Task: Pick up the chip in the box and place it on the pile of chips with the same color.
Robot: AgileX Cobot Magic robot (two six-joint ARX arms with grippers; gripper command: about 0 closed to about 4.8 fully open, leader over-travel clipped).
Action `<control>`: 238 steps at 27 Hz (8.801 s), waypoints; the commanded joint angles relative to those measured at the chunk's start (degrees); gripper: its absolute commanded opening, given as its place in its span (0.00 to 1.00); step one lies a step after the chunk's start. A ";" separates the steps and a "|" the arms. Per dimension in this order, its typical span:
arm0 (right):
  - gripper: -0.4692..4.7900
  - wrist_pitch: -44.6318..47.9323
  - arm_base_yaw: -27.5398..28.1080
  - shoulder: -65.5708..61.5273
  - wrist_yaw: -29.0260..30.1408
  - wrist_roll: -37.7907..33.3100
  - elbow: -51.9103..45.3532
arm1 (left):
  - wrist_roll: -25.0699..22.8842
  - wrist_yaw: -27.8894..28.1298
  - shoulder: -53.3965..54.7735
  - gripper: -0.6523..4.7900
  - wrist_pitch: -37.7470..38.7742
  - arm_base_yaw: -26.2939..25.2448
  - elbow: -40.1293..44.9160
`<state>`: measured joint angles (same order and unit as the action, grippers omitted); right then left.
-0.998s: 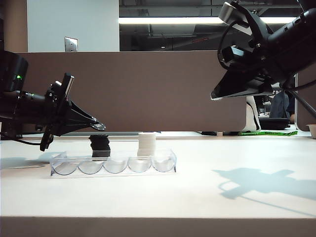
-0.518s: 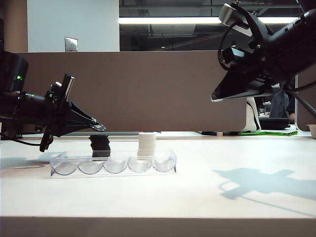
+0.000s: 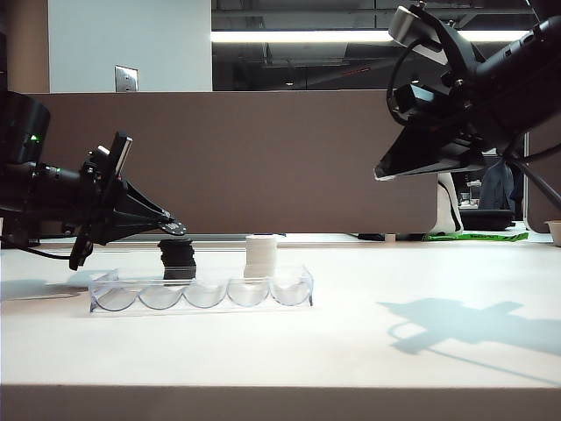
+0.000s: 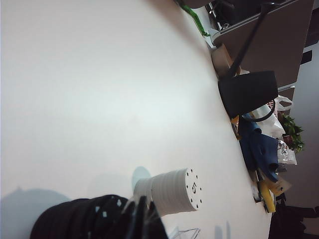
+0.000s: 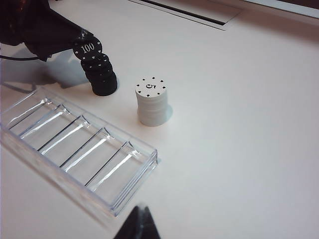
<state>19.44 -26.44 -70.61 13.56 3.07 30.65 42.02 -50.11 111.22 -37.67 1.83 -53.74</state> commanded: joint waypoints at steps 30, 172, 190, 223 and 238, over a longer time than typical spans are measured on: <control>0.08 0.46 -0.04 0.13 0.11 0.15 0.26 | -3.48 3.23 -0.22 0.40 2.95 1.44 -0.07; 0.08 -1.66 0.00 0.04 -0.57 0.42 0.24 | -4.09 2.82 -0.72 1.00 -1.81 3.63 -0.07; 0.08 -1.68 0.00 0.04 -0.55 0.42 0.24 | -6.05 4.48 -0.66 1.00 4.57 3.61 -0.09; 0.08 -1.88 0.00 -0.22 -0.57 0.42 0.24 | 3.89 -3.91 -0.76 1.00 -15.10 3.56 -0.09; 0.08 6.38 1.55 5.66 -14.03 2.97 0.24 | 11.87 0.28 -4.00 0.12 -45.88 -4.37 0.02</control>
<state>24.75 -25.67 -66.13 0.62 5.93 30.65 53.49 -50.33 108.36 -81.49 -1.63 -53.67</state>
